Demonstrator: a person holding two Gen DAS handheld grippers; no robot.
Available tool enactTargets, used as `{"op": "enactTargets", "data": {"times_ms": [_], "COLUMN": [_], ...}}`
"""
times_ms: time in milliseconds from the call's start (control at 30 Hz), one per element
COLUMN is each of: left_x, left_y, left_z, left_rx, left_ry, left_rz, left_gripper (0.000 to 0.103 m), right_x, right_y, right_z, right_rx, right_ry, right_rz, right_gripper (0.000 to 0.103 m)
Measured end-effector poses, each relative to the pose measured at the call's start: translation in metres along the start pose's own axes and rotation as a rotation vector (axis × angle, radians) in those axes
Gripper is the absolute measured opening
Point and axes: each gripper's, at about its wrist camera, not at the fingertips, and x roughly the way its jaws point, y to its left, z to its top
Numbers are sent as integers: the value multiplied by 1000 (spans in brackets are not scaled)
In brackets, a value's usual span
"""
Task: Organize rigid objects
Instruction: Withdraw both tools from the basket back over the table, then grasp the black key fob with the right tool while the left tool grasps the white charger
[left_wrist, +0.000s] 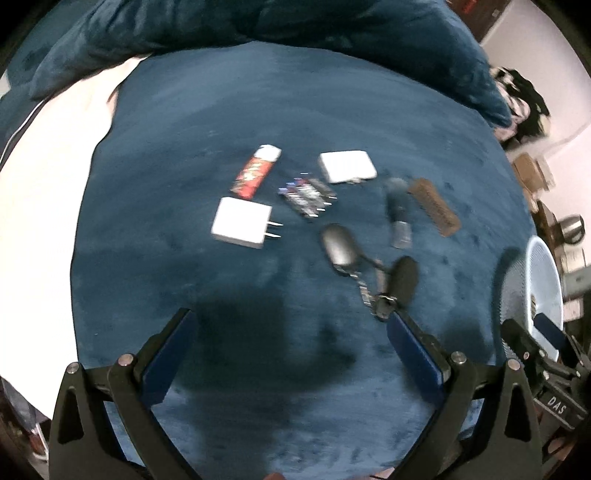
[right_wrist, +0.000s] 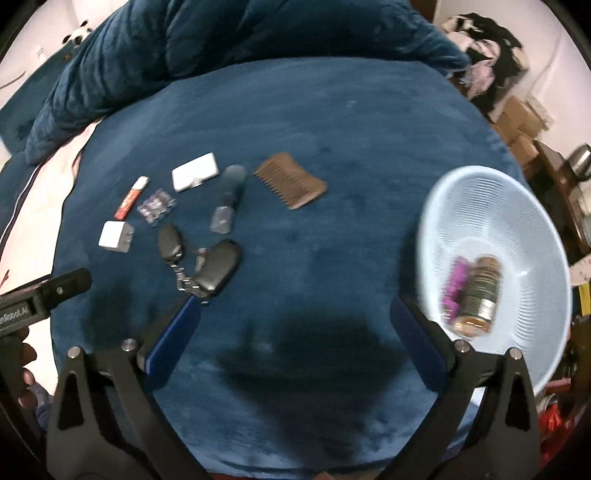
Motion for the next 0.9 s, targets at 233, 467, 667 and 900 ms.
{"op": "enactTargets", "data": {"times_ms": [233, 467, 667, 900], "left_x": [13, 31, 41, 49], "left_y": [36, 69, 81, 82], "left_z": [5, 7, 5, 4], "left_rx": [-63, -118, -127, -126], "left_ry": [12, 30, 51, 63], "left_rz": [24, 40, 51, 51], "left_gripper": [103, 103, 103, 102], "right_x": [39, 89, 117, 106], "right_y": [34, 43, 51, 51], "right_z": [6, 13, 15, 16], "right_rx": [-27, 55, 98, 11], "right_ry": [69, 143, 188, 160], "right_rz": [50, 84, 74, 80], "right_gripper": [103, 102, 84, 39]}}
